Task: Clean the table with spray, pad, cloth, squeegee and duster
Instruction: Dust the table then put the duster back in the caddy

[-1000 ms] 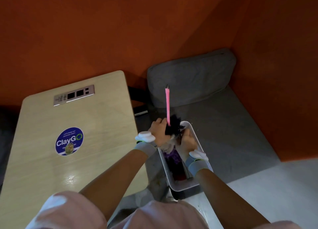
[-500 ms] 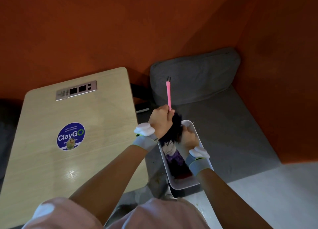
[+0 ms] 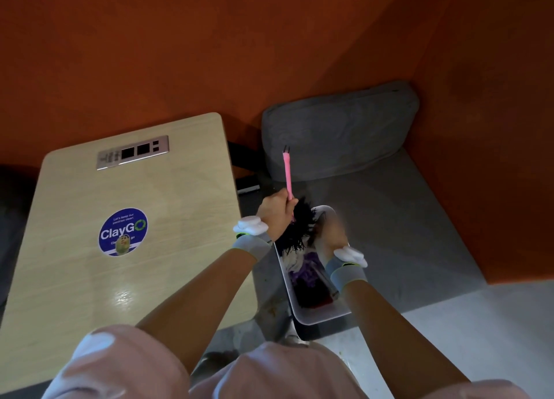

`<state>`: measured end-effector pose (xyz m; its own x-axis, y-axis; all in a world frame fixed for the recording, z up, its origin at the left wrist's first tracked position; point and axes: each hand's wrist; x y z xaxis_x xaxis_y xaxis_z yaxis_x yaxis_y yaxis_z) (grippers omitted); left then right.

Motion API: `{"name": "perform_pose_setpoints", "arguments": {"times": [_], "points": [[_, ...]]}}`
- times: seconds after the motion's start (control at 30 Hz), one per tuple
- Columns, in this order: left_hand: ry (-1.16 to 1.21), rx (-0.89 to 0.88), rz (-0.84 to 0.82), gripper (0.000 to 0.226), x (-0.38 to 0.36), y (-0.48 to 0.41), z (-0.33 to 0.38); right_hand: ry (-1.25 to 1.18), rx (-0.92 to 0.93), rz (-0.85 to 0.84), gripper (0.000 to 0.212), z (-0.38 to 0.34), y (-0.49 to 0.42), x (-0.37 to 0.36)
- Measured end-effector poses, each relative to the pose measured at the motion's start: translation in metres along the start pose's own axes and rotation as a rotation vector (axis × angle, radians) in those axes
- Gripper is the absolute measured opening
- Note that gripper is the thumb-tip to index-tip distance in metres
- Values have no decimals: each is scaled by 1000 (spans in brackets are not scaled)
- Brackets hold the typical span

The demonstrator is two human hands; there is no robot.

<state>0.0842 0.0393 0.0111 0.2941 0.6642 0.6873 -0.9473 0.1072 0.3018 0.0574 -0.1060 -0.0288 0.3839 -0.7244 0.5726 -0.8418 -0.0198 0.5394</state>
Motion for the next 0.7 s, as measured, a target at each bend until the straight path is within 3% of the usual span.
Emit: {"name": "perform_pose_setpoints", "arguments": {"times": [0.1,0.27,0.43,0.7], "points": [[-62,14,33,19,-3,3,-5,-68,5,40,31,-2,5,-11],[-85,-49,40,28,0,7,-11,-1,-239,-3,37,-4,11,-17],[-70,-5,10,36,-3,14,-14,355,-200,-199,35,5,12,-21],[-90,13,-23,49,-7,31,-21,418,-138,-284,30,-16,25,-27]]}}
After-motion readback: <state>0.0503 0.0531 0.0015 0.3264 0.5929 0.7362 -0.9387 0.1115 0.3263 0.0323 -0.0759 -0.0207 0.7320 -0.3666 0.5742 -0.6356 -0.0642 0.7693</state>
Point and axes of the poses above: each hand's wrist, its own y-axis away from the middle knuckle, its own x-axis out of the back of the hand, z = x × y, and after that the axes turned 10 degrees about -z, right-handed
